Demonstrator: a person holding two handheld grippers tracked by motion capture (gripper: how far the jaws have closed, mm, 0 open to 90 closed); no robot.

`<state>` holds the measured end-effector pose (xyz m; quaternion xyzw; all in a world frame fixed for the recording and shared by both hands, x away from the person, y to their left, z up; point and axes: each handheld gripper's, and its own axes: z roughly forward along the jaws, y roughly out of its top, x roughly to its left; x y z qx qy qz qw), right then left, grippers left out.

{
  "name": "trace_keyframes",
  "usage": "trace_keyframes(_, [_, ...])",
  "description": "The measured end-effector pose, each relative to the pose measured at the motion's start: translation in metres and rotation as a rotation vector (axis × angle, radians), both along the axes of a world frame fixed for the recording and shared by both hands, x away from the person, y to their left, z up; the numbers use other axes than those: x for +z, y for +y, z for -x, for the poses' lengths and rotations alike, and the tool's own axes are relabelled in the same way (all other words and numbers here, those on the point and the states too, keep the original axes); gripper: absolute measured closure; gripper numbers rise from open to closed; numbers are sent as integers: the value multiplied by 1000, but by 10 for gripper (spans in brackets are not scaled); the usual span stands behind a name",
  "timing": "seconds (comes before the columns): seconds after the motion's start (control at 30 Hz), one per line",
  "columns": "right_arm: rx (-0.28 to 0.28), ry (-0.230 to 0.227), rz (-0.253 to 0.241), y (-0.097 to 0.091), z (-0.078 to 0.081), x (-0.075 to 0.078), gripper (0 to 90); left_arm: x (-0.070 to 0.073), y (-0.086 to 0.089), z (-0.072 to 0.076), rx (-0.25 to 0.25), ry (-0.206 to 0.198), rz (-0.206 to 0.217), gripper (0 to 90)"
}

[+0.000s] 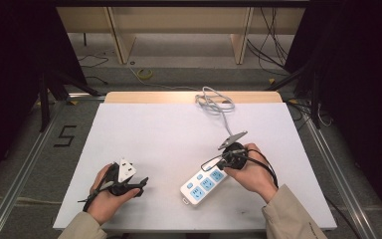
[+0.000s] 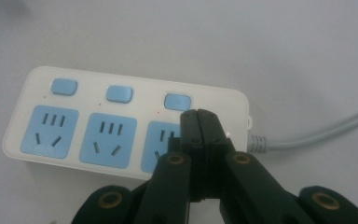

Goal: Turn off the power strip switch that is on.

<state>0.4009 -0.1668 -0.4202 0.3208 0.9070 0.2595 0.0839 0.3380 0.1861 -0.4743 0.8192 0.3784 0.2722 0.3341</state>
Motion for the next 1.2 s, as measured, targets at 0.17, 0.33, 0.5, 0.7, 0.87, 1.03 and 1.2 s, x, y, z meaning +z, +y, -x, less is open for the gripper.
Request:
trace_keyframes(0.17, [3,4,2,2,-2,0,900,0,0,0,0,2,0,267])
trace_keyframes(0.33, [4,11,5,6,-3,0,900,0,0,0,-1,2,0,267])
trace_keyframes(0.5, [9,15,5,8,-4,1,900,0,0,0,-1,2,0,267])
trace_keyframes(0.7, [8,22,7,10,-5,2,900,0,0,0,0,2,0,267])
trace_keyframes(0.87, [13,30,8,14,-6,2,900,0,0,0,-1,2,2,267])
trace_keyframes(1.03, [13,35,12,17,-7,3,900,0,0,0,-1,3,2,267])
trace_keyframes(1.2, [18,41,17,20,-8,2,900,0,0,0,-1,3,3,267])
